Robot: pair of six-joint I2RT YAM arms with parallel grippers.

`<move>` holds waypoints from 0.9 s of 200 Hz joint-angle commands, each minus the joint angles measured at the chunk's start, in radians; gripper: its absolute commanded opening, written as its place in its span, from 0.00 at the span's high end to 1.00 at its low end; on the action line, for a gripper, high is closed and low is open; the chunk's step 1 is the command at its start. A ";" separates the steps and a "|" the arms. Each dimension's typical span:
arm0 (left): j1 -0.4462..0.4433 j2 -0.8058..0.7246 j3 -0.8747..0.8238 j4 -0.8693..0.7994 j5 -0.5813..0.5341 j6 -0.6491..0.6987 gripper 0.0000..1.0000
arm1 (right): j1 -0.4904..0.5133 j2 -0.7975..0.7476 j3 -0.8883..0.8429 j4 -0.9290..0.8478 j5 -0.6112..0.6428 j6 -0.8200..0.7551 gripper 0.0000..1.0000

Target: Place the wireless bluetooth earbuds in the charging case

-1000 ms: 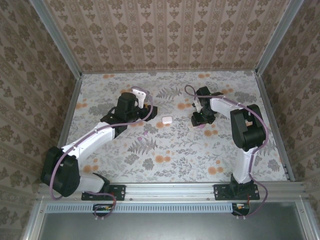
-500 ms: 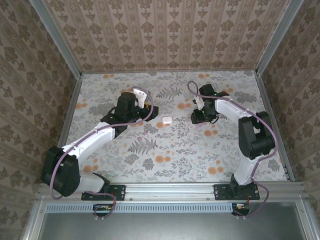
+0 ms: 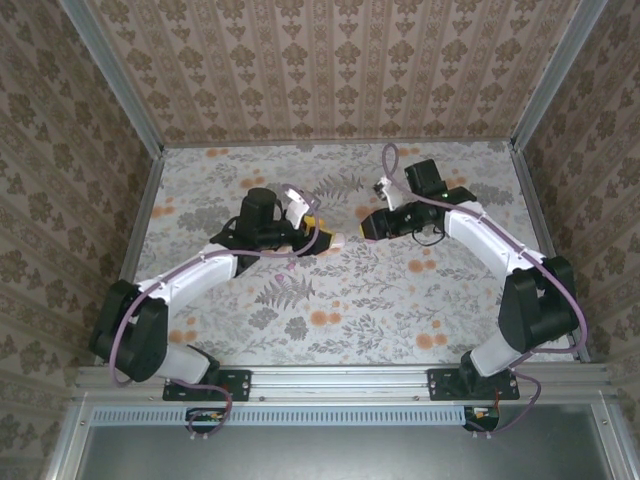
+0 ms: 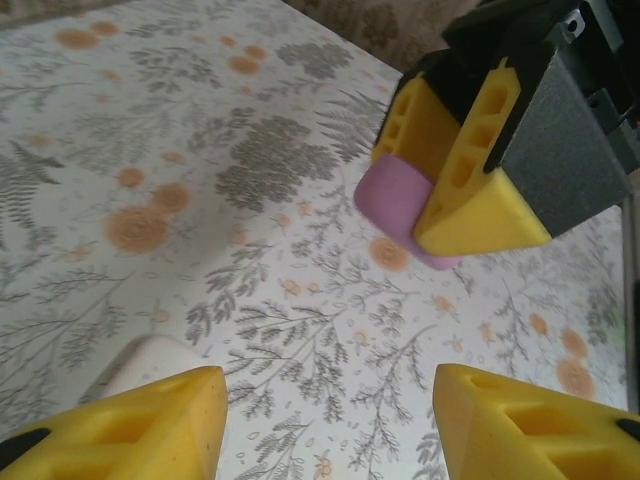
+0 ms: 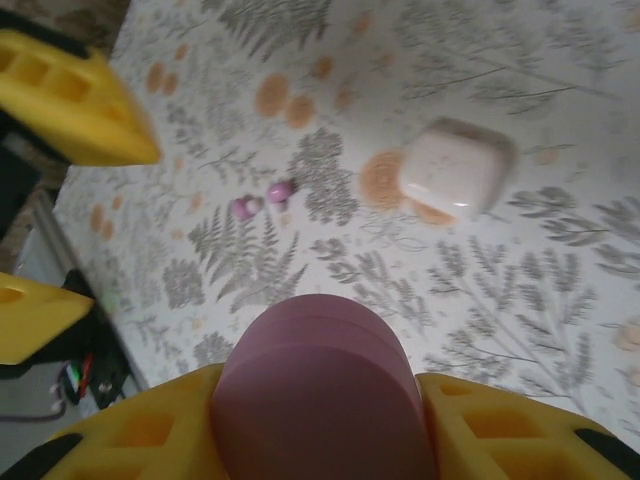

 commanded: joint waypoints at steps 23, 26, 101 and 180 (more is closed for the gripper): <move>-0.026 -0.005 0.011 -0.043 0.010 0.117 0.43 | 0.048 0.001 -0.042 0.009 0.082 -0.052 0.56; -0.026 -0.011 0.009 -0.047 -0.028 0.111 0.43 | 0.054 0.009 -0.037 -0.013 0.115 -0.052 0.56; -0.009 -0.162 -0.163 0.064 -0.376 -0.004 0.44 | 0.183 0.205 -0.027 -0.147 0.586 0.332 0.57; -0.007 -0.181 -0.182 0.052 -0.368 0.005 0.44 | 0.246 0.324 -0.044 -0.108 0.667 0.459 0.54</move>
